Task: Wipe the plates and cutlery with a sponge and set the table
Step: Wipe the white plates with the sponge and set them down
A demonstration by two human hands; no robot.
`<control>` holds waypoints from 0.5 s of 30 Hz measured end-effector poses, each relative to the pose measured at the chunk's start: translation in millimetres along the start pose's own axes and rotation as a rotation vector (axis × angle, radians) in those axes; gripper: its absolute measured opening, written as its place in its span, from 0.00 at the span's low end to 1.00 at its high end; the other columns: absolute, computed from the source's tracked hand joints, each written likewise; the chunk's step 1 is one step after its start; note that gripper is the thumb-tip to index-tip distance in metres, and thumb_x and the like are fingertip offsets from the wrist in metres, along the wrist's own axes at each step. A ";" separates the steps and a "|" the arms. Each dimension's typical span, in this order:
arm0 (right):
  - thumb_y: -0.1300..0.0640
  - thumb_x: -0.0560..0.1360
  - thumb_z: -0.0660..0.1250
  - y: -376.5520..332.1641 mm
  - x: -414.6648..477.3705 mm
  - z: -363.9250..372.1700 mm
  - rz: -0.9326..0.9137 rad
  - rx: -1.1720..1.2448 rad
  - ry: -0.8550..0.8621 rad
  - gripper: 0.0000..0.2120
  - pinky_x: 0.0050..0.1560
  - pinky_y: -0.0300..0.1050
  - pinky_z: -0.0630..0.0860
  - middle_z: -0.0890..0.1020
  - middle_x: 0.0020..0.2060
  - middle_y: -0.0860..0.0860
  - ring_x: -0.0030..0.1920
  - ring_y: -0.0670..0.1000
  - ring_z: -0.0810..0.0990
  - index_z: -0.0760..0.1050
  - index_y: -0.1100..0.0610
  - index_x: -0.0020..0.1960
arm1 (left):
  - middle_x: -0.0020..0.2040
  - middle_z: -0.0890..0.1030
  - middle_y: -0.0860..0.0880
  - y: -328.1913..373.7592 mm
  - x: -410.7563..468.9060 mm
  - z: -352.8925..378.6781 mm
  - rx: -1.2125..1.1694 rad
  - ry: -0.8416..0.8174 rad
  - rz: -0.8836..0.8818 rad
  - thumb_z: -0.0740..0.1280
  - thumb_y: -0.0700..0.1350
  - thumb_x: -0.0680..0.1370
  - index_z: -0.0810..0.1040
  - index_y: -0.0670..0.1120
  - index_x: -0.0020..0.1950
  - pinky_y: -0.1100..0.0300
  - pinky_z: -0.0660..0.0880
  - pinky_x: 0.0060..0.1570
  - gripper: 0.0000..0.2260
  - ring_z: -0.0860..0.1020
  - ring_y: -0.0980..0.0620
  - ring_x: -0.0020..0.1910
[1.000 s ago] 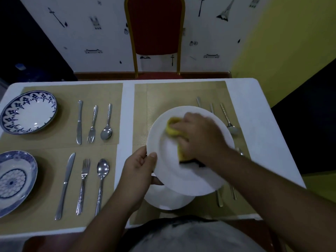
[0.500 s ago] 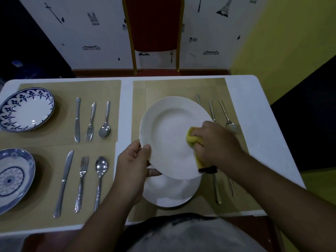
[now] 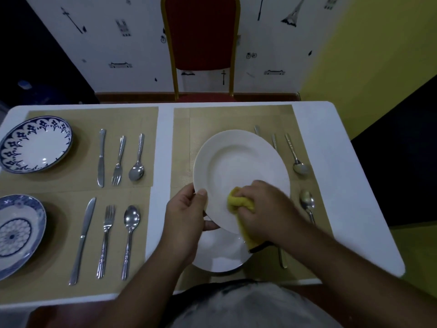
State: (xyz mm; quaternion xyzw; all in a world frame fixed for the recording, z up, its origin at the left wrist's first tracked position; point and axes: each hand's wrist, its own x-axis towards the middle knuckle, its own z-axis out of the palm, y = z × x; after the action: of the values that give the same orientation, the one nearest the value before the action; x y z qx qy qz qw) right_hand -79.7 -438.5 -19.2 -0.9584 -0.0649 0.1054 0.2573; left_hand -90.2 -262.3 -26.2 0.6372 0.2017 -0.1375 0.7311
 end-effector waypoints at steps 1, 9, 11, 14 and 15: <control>0.52 0.72 0.66 -10.0 0.7 5.3 -0.039 0.046 0.009 0.12 0.45 0.43 0.73 0.75 0.45 0.47 0.45 0.48 0.74 0.79 0.47 0.55 | 0.50 0.86 0.44 0.0 -0.2 1.1 0.020 -0.004 -0.003 0.60 0.41 0.84 0.81 0.48 0.61 0.53 0.82 0.34 0.12 0.85 0.44 0.45; 0.45 0.69 0.63 34.7 8.9 -26.4 -0.049 -0.347 0.016 0.12 0.38 0.45 0.71 0.74 0.41 0.47 0.43 0.52 0.77 0.80 0.46 0.49 | 0.46 0.87 0.44 7.5 -7.1 -17.7 0.045 0.011 0.009 0.59 0.39 0.84 0.83 0.47 0.57 0.53 0.82 0.33 0.12 0.85 0.44 0.42; 0.47 0.68 0.66 40.3 20.3 -30.9 -0.028 -0.414 0.138 0.09 0.37 0.46 0.70 0.76 0.39 0.49 0.42 0.55 0.78 0.79 0.48 0.47 | 0.46 0.87 0.45 2.0 -14.7 -14.5 0.075 -0.052 0.010 0.60 0.39 0.84 0.82 0.47 0.59 0.52 0.82 0.34 0.13 0.85 0.43 0.43; 0.50 0.67 0.69 23.9 38.1 -27.8 0.006 -0.292 0.316 0.11 0.38 0.47 0.73 0.78 0.40 0.49 0.41 0.57 0.78 0.79 0.48 0.49 | 0.49 0.86 0.43 -4.8 -20.0 -7.8 0.050 -0.107 -0.017 0.60 0.38 0.84 0.82 0.49 0.61 0.53 0.81 0.34 0.14 0.85 0.42 0.45; 0.51 0.68 0.68 13.6 41.6 -23.1 -0.005 -0.211 0.344 0.12 0.39 0.47 0.74 0.79 0.41 0.49 0.42 0.56 0.77 0.79 0.48 0.51 | 0.50 0.86 0.42 -4.2 -19.2 -5.9 0.045 -0.123 -0.024 0.60 0.38 0.84 0.82 0.49 0.62 0.54 0.81 0.34 0.14 0.85 0.42 0.45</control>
State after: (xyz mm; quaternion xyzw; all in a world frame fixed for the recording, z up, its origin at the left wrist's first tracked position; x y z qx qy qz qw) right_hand -33.0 -453.9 -13.5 -0.9837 -0.0332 -0.0678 0.1631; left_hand -109.7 -258.2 -21.5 0.6412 0.1610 -0.1894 0.7260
